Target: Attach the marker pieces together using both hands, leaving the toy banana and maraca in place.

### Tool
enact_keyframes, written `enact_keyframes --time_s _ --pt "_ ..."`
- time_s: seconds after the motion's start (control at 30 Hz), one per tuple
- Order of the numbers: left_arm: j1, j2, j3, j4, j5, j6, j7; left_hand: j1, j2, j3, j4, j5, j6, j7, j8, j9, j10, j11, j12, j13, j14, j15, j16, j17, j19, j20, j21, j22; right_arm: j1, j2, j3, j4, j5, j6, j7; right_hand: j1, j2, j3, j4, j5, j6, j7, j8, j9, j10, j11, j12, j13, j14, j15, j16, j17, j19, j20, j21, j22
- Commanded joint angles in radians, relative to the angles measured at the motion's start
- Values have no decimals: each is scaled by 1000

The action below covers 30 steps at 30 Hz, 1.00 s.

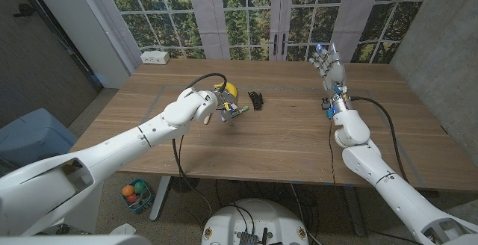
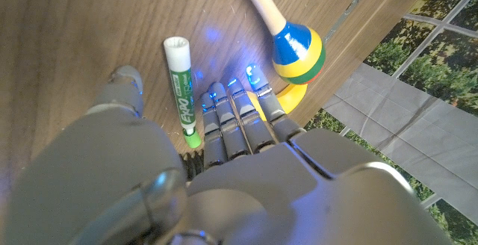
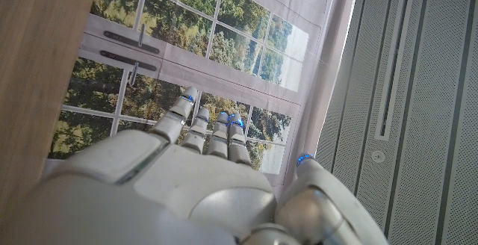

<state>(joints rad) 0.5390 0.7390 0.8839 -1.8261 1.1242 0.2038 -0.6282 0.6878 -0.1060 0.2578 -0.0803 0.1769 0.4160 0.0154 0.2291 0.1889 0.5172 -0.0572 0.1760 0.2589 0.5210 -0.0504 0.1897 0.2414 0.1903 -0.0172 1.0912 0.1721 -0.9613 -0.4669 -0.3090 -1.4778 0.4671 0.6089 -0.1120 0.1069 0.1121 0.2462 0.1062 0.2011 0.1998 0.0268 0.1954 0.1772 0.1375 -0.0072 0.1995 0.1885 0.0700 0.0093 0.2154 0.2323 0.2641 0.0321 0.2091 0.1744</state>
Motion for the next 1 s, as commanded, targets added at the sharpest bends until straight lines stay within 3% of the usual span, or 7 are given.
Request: enact_keyframes --time_s 0.03,0.2,0.27,0.47,0.73,0.87,1.0 --pt "62 14 -53 -63 77 92 89 -63 33 1 16 1 -86 3 -35 5 -94 30 0 -14 -60 -33 2 -15 -42 17 -43 3 0 -1 -3 -13 -3 -8 -3 -11 12 6 -2 0 5 -4 -1 2 7 3 -1 3 3 2 9 3 5 2 -1 6" --pt "120 8 -101 -90 103 173 197 -159 137 24 54 3 -209 -5 -49 7 -190 34 13 -7 -146 -31 14 -9 -112 41 -108 5 3 0 -6 -9 13 -14 9 -12 11 7 -2 -1 6 -4 -1 2 7 3 -1 3 2 2 8 3 5 3 -1 6" --pt "152 6 -129 -98 86 197 281 -205 207 44 75 3 -251 8 -46 8 -242 43 16 3 -195 -10 15 0 -144 54 -135 6 5 1 -6 -8 17 -19 10 -12 11 7 -3 -1 8 -4 -1 2 8 3 -1 3 2 2 8 3 6 3 0 6" --pt "247 -40 -224 -113 -27 283 510 -269 303 97 111 13 -327 48 -52 3 -313 58 21 9 -252 12 20 11 -173 78 -167 8 15 -4 -8 10 26 -21 27 -14 8 9 -3 -2 16 -2 1 2 11 4 -1 3 -5 -9 5 3 12 -20 1 6" --pt "334 -45 -342 -124 -314 205 744 -343 307 233 186 30 -403 30 -54 -7 -474 57 4 -25 -397 32 0 6 -247 107 -222 4 28 -10 -10 37 34 -24 44 -17 8 11 -2 -2 18 1 0 2 13 7 -1 3 -16 -28 1 3 12 -41 0 6" --pt "361 -42 -382 -124 -436 161 808 -388 301 287 211 34 -454 21 -55 -10 -568 54 1 -51 -484 44 -6 -9 -290 95 -262 1 36 -13 -13 51 36 -28 54 -19 7 11 -2 -2 18 4 0 1 12 8 -2 3 -20 -32 -1 2 10 -46 -1 5" --pt "389 -47 -429 -114 -572 102 870 -412 297 310 217 36 -478 15 -54 -11 -619 45 -1 -63 -545 50 -14 -21 -308 81 -284 -1 44 -19 -17 65 34 -30 65 -23 6 11 0 -2 17 5 -2 1 11 9 -3 2 -29 -38 -5 2 6 -57 -3 5"
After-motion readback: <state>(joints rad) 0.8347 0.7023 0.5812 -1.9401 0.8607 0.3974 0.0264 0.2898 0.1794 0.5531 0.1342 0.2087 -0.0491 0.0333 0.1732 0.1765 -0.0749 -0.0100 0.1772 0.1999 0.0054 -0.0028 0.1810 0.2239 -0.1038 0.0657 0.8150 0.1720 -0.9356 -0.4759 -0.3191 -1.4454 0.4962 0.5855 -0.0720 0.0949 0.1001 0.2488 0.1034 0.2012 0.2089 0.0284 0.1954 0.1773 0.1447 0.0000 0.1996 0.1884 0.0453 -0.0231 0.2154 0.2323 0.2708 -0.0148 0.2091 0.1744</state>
